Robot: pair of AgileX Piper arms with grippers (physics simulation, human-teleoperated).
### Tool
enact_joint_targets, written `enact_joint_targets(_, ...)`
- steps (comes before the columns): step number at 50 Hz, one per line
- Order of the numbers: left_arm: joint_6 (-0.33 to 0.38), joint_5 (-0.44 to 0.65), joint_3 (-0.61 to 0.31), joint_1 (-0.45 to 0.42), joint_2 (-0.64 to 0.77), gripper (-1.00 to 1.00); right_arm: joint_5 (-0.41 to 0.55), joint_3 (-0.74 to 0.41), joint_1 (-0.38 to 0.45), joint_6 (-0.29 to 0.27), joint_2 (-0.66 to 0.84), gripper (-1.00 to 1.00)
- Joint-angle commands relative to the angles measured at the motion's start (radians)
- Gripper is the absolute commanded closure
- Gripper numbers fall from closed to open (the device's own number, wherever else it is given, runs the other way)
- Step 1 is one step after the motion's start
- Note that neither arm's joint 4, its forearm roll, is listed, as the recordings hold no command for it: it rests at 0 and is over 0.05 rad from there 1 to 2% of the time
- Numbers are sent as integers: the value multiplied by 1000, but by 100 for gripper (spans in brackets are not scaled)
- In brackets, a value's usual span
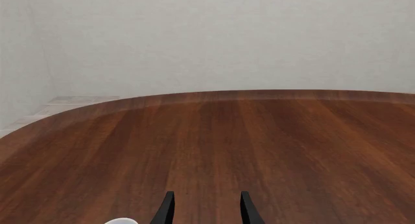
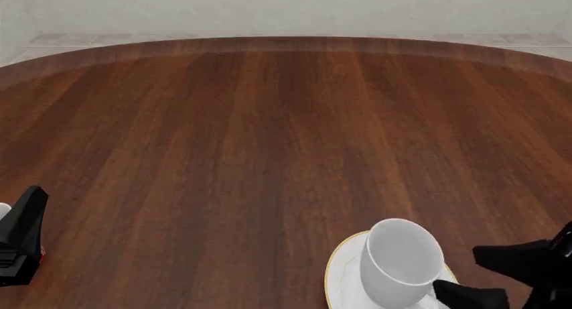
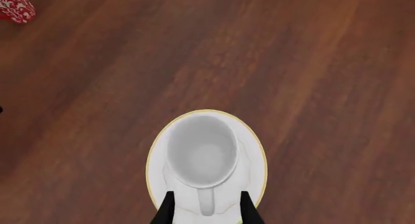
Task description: Put the white mug on the plate.
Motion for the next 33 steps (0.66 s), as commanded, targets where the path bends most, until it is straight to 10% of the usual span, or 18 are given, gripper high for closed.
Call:
enact_joint_targets(1,0,0,0,0,0,-100,102,-122,0,-22,-33,-100)
enact_joint_targets(33,0,0,0,0,0,-100,384,-547,-83,-138,-79,-100)
